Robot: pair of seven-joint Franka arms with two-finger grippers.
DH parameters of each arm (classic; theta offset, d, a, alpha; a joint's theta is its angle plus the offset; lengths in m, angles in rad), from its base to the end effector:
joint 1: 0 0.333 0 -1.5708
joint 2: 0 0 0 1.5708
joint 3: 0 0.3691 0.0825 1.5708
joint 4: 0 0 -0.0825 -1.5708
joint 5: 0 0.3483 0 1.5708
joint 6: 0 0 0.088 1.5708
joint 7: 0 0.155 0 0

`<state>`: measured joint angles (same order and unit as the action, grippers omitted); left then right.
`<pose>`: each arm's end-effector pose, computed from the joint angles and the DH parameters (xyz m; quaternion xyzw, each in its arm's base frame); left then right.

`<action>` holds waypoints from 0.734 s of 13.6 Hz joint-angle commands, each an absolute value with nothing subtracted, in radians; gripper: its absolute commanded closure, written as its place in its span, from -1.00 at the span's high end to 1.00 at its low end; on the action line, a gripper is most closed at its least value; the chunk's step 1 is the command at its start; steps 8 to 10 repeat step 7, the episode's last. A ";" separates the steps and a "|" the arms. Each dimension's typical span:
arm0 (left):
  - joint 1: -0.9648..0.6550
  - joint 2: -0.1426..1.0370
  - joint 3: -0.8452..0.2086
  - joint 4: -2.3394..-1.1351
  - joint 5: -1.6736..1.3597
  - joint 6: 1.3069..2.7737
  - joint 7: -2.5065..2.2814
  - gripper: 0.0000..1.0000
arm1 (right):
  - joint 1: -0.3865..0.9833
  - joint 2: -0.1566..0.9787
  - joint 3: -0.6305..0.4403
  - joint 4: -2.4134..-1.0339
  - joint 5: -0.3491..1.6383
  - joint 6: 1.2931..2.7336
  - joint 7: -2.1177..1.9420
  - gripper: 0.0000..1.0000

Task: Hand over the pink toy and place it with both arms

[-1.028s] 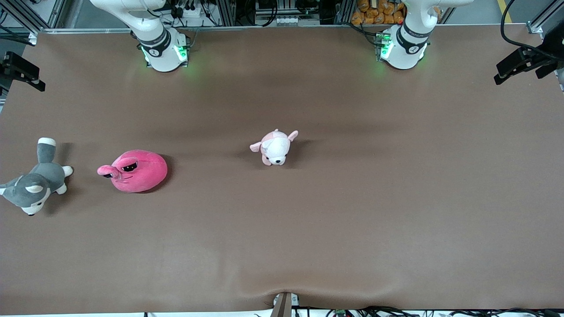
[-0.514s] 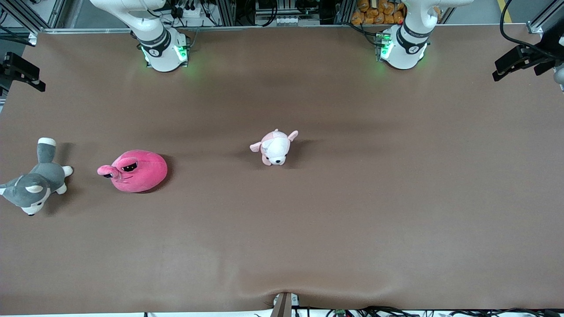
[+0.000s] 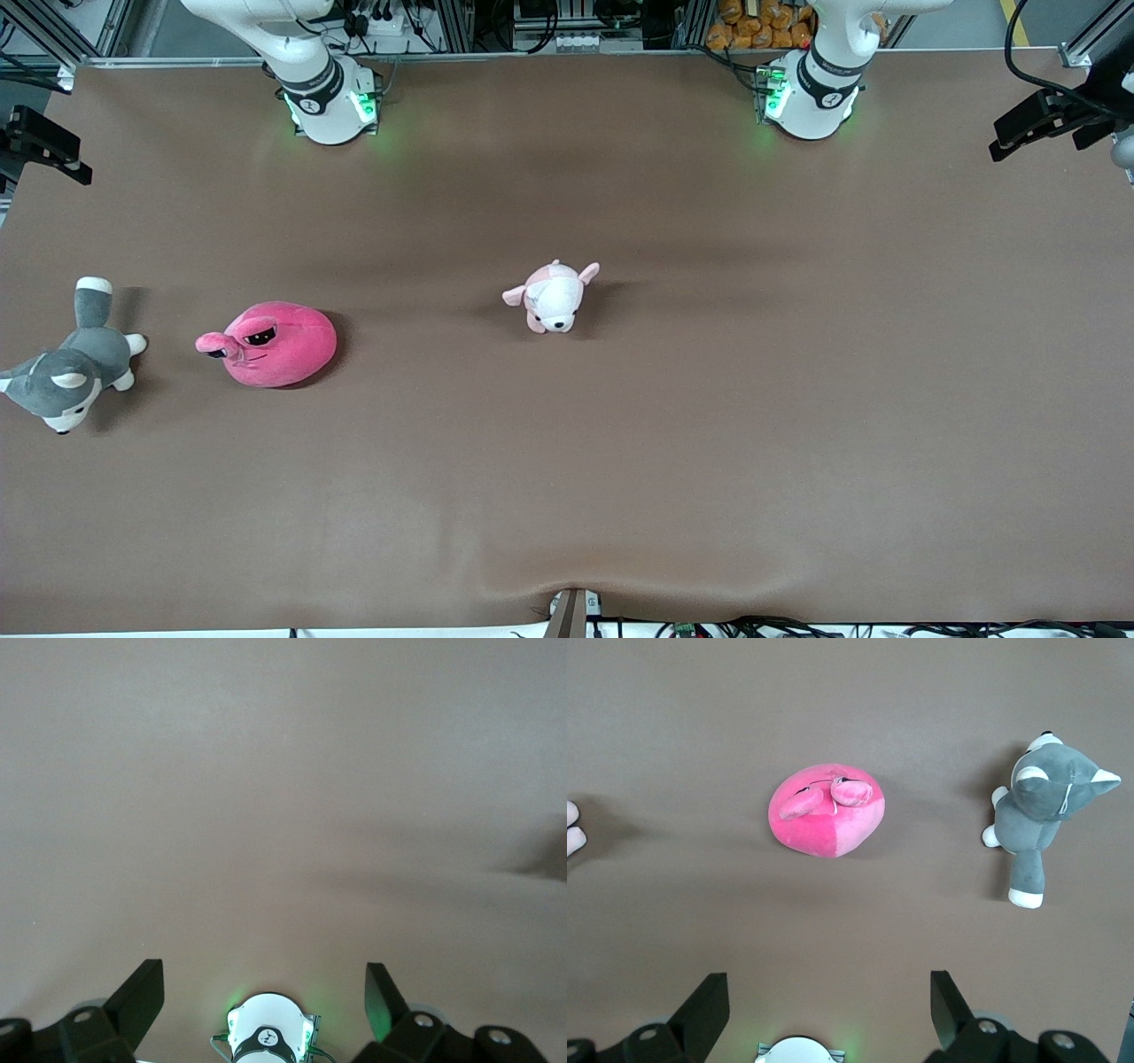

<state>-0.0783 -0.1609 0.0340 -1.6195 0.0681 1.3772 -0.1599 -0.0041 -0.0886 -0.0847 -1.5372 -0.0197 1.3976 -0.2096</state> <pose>0.4344 -0.0061 0.6702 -0.9967 -0.0625 0.0374 0.0349 0.4629 -0.0469 0.6729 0.9979 0.0592 -0.0263 0.0021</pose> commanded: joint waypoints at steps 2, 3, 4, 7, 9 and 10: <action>-0.081 -0.144 0.032 -1.585 0.074 1.351 -0.155 1.00 | -0.017 -0.078 -0.080 -1.516 -0.028 1.365 -0.218 1.00; -0.083 -0.144 0.031 -1.585 0.074 1.350 -0.158 1.00 | -0.028 -0.078 -0.078 -1.514 -0.015 1.350 -0.215 1.00; -0.083 -0.144 0.031 -1.583 0.074 1.351 -0.158 1.00 | -0.026 -0.078 -0.078 -1.514 -0.012 1.351 -0.206 1.00; -0.081 -0.144 0.031 -1.585 0.074 1.350 -0.160 1.00 | -0.023 -0.078 -0.077 -1.514 0.000 1.350 -0.103 1.00; -0.081 -0.144 0.031 -1.585 0.074 1.350 -0.160 1.00 | -0.023 -0.078 -0.077 -1.514 0.000 1.350 -0.103 1.00; -0.081 -0.144 0.031 -1.585 0.074 1.350 -0.160 1.00 | -0.023 -0.078 -0.077 -1.514 0.000 1.350 -0.103 1.00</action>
